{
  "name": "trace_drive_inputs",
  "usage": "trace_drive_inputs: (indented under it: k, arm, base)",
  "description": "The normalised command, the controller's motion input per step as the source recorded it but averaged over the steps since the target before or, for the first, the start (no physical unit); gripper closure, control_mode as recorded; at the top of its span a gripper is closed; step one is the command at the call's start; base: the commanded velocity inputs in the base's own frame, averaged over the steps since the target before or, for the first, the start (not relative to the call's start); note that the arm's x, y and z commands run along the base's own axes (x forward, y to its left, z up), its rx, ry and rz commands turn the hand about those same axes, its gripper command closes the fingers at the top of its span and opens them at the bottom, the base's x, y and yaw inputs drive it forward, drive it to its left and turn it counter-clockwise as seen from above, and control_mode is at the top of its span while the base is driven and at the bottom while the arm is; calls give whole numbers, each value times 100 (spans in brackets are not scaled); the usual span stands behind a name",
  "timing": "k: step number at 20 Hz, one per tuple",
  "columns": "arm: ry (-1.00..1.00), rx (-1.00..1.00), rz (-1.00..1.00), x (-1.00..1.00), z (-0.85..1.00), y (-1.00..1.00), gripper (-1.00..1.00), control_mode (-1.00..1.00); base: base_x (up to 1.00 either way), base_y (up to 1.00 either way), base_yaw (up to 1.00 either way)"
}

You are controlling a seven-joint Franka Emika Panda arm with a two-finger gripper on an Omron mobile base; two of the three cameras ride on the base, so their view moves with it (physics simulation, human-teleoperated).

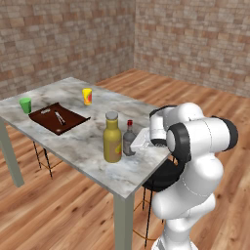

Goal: Place the drinks on the dining counter in a tight cluster.

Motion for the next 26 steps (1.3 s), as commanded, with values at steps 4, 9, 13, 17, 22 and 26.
trace_drive_inputs:
  k: [4,9,13,17,22,26]
  arm:
    - [0,0,-1,0,0,-1,-100,-100]
    - [-6,0,-3,-8,13,-18,-100,-100]
    - [-6,0,0,-25,26,-19,-100,-100]
    - [-4,1,0,-26,14,-4,-100,-100]
    - [-2,0,0,-21,24,-16,-100,-100]
    - [0,0,-3,-39,38,-19,-100,-100]
  base:
    - [0,0,0]
    - [0,0,0]
    - [0,0,0]
    - [0,0,0]
    - [0,0,0]
    - [0,0,0]
